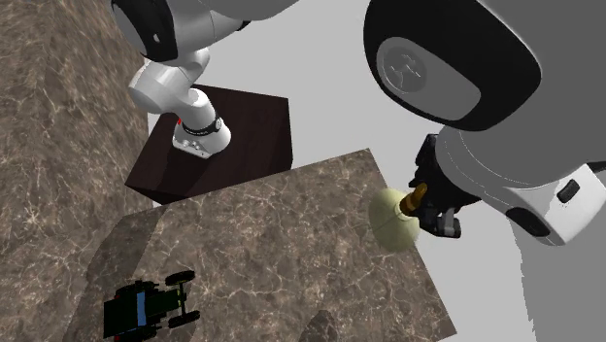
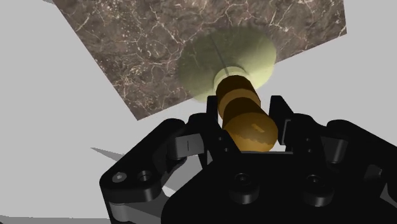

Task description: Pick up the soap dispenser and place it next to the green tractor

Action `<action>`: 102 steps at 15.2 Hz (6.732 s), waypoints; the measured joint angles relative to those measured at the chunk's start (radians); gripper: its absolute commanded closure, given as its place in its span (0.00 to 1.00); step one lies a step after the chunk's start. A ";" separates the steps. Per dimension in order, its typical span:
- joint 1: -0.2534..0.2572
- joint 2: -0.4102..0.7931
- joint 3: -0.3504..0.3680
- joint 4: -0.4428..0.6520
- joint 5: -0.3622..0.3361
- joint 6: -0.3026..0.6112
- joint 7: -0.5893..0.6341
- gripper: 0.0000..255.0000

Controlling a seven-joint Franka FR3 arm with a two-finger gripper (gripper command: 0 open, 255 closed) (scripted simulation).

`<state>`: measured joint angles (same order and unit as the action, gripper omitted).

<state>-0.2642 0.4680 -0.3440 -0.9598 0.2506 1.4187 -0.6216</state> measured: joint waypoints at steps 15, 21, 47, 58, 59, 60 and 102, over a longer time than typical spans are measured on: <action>0.009 -0.270 -0.044 -0.223 -0.078 -0.046 -0.069 1.00; 0.001 -0.469 -0.066 -0.408 -0.154 -0.051 -0.121 1.00; -0.114 -0.906 -0.152 -0.720 -0.365 -0.144 -0.333 1.00; -0.132 -0.983 -0.144 -0.940 -0.391 0.003 -0.315 1.00; -0.134 -0.989 -0.146 -0.958 -0.394 0.016 -0.316 1.00; -0.136 -0.995 -0.146 -0.977 -0.397 0.029 -0.315 1.00; -0.173 -1.017 -0.242 -1.520 -0.469 0.553 -0.327 1.00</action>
<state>-0.4375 -0.5491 -0.5860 -2.4798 -0.2189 1.9720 -0.9485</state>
